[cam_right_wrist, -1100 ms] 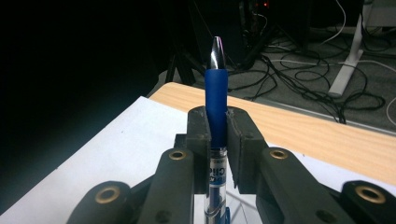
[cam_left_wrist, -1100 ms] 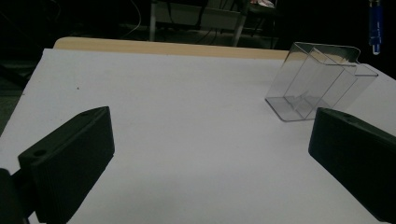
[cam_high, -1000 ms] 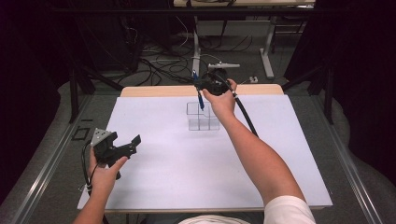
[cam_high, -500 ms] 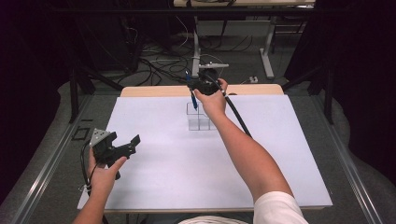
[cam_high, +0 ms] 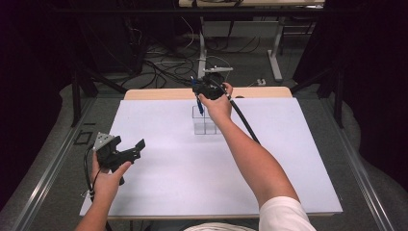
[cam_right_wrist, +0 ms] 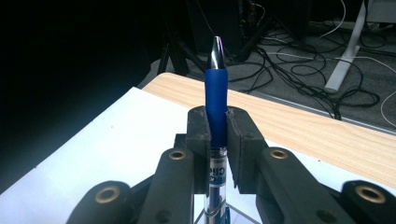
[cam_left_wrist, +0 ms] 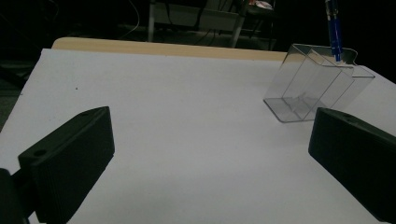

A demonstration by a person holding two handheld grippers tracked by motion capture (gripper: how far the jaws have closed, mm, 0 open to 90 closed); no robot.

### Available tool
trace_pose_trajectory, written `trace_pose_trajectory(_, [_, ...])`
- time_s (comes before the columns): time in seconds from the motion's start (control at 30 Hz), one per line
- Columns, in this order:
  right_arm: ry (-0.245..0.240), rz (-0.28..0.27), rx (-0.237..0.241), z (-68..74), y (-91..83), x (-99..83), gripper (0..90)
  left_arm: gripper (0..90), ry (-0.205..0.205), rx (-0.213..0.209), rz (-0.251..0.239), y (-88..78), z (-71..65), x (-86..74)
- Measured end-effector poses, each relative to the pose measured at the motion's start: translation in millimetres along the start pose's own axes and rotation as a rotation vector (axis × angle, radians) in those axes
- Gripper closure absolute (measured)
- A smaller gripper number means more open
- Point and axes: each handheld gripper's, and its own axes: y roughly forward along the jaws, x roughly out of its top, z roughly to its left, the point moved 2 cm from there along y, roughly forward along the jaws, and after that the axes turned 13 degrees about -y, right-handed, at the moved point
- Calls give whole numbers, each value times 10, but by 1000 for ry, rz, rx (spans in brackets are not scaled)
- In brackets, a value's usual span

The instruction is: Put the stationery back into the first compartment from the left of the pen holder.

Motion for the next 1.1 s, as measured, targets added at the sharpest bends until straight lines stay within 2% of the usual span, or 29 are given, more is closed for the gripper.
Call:
trace_pose_trajectory(0.37, [10,39,15,53,111,-124,802,4,-1,-1,0,5,1,-2])
trace_pose_trajectory(0.63, [7,50,20,9,100,-182,792,4,1,-1,1,12,-3,-6])
trace_pose_trajectory(0.73, [34,35,29,3,67,-189,717,4,1,-1,4,12,-4,-8])
trace_pose_trajectory(0.97, [13,44,33,-18,-52,-202,572,4,9,1,8,22,-13,-14])
trace_pose_trajectory(1.1, [22,43,37,-34,-133,-217,483,4,13,2,11,21,-16,-15])
